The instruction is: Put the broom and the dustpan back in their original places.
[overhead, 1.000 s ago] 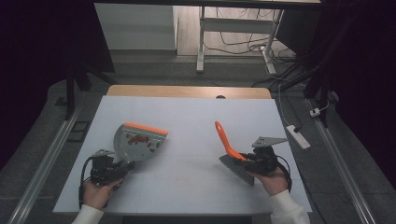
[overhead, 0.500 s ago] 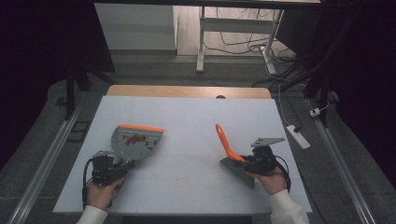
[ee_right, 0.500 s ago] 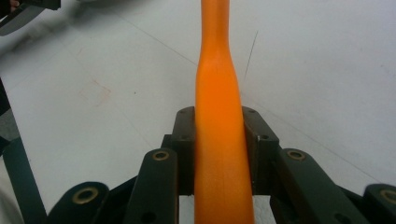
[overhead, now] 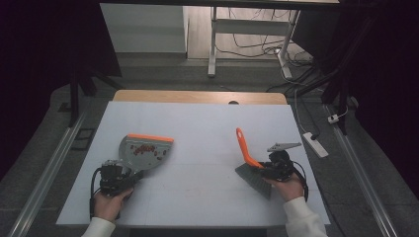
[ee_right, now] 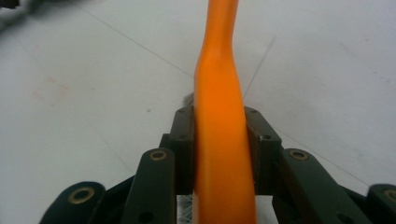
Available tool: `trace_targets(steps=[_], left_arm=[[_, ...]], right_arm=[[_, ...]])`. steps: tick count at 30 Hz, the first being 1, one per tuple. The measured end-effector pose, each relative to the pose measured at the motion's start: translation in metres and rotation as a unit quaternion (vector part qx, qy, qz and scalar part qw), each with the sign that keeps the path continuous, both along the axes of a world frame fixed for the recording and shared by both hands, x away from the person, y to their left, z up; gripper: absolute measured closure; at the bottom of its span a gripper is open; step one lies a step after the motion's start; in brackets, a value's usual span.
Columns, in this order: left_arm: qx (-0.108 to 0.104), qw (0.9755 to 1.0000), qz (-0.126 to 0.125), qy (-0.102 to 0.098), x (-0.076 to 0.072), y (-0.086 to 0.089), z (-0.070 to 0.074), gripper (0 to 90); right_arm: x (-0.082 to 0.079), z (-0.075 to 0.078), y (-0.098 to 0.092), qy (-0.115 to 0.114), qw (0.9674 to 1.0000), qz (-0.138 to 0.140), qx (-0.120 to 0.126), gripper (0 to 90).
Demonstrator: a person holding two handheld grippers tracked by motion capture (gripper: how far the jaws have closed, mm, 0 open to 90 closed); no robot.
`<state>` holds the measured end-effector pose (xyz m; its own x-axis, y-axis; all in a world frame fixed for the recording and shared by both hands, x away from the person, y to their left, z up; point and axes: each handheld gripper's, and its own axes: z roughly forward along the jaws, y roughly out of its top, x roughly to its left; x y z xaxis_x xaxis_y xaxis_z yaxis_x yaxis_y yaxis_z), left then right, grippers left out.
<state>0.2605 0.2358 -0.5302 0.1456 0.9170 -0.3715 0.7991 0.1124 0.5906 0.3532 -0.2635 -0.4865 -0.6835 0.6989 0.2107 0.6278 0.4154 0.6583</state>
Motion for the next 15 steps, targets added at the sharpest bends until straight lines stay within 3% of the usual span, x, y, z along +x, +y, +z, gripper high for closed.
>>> trace_targets(steps=[15], left_arm=[[0.004, 0.9999, -0.006, 0.009, 0.001, -0.002, -0.003, 61.3]], right_arm=[[0.015, -0.012, -0.006, 0.019, 0.9994, -0.014, -0.024, 55.5]])
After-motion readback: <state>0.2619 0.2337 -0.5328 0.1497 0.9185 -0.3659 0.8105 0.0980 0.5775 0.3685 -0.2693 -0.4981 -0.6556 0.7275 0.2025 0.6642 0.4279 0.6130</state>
